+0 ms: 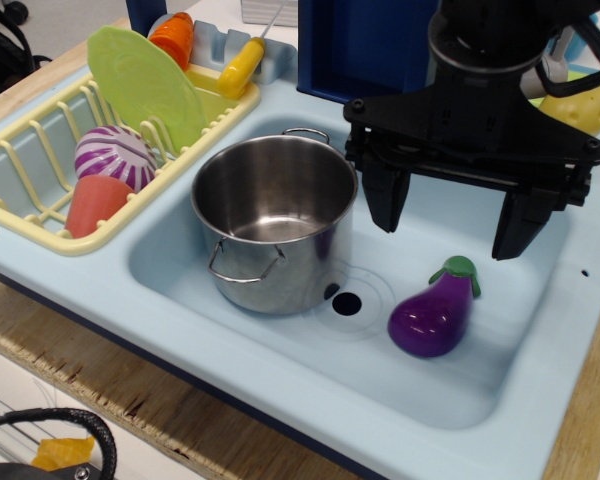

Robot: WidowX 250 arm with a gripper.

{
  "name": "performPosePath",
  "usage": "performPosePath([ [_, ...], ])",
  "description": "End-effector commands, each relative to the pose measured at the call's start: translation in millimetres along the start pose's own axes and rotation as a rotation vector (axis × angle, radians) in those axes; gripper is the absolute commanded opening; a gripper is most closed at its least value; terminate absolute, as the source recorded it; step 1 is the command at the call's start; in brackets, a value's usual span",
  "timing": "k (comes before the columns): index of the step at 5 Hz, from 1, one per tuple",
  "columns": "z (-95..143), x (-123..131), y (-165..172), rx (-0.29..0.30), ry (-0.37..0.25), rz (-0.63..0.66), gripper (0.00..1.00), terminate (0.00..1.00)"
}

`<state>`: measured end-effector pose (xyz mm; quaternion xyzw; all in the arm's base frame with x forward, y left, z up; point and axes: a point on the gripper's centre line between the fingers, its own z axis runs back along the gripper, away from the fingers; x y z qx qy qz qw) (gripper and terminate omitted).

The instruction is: Put eggplant into pot or pan

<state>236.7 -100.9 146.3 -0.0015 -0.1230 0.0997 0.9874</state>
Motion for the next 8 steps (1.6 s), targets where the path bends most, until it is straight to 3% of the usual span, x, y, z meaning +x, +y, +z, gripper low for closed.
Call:
performPosePath([
  [1,0,0,0,0.000,0.000,0.000,1.00,0.00],
  [2,-4,-1,-4,0.016,0.021,0.089,1.00,0.00],
  [4,-20,-2,-5,-0.022,0.067,0.231,1.00,0.00],
  [8,-62,-5,4,-0.008,0.191,0.287,1.00,0.00],
])
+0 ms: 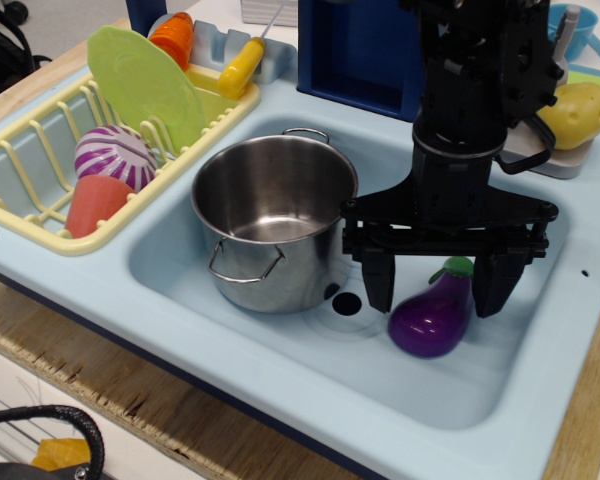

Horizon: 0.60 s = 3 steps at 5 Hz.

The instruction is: Put eggplant into pot or pan

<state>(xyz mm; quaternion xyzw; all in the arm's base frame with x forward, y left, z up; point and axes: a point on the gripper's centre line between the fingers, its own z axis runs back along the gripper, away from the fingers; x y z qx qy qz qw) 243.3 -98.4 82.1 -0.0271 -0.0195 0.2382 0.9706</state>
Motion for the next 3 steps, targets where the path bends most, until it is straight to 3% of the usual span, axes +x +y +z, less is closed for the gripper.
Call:
performPosePath([
  [1,-10,4,3,-0.021,0.017,0.000,1.00,0.00],
  [3,-30,5,6,-0.047,0.034,-0.008,1.00,0.00],
])
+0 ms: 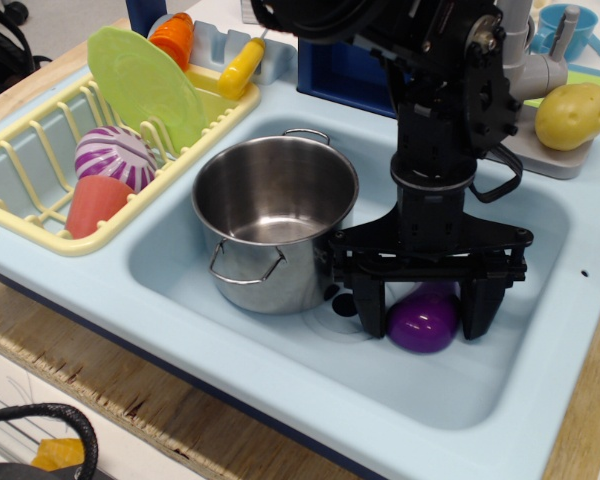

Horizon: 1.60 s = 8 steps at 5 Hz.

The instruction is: Put eggplant into pot or pan

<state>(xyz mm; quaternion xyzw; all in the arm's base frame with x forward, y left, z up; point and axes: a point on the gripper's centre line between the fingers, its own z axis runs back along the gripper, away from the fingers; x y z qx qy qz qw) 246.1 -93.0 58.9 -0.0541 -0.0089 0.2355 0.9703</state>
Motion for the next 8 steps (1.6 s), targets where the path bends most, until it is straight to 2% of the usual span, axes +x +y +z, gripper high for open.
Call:
performPosePath([
  [1,-1,0,-1,0.011,-0.015,-0.016,0.00,0.00],
  [2,14,-4,-6,0.005,-0.023,-0.022,0.00,0.00],
  [4,68,-18,-15,0.012,-0.067,-0.043,0.00,0.00],
  [5,99,-16,-10,0.027,-0.145,-0.024,0.00,0.00],
  [6,113,-2,8,0.014,-0.256,0.039,1.00,0.00],
  [8,122,29,51,0.029,-0.286,0.135,1.00,0.00],
])
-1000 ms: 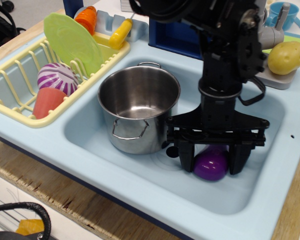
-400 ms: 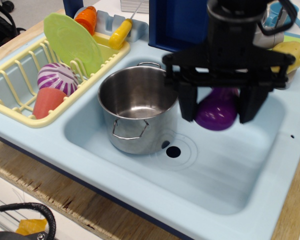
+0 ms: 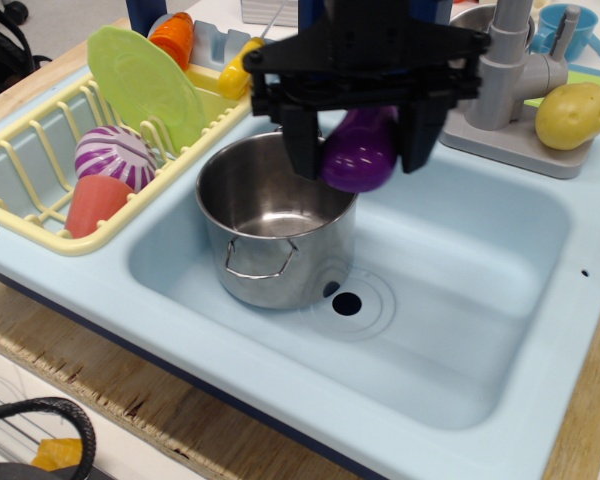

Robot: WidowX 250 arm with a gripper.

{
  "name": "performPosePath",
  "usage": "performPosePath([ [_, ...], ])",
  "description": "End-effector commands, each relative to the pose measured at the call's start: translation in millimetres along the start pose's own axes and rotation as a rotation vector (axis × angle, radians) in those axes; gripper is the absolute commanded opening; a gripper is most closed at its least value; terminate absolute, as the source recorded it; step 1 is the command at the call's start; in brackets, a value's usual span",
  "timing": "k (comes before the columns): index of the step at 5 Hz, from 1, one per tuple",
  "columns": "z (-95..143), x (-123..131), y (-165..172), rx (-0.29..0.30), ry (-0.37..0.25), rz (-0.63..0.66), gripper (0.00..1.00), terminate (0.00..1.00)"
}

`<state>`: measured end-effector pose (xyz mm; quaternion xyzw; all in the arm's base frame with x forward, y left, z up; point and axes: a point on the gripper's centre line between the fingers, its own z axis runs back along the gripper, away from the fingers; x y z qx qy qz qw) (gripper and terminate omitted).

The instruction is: Put eggplant into pot or pan

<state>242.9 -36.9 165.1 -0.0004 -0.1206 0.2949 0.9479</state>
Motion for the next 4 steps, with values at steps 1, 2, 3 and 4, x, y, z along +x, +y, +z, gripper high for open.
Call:
performPosePath([
  [1,1,20,30,-0.011,-0.021,0.042,1.00,0.00],
  [2,-11,25,37,-0.035,0.019,0.047,1.00,0.00],
  [3,-11,25,37,-0.035,0.019,0.047,1.00,0.00],
  [4,-11,25,37,-0.035,0.019,0.047,1.00,1.00],
])
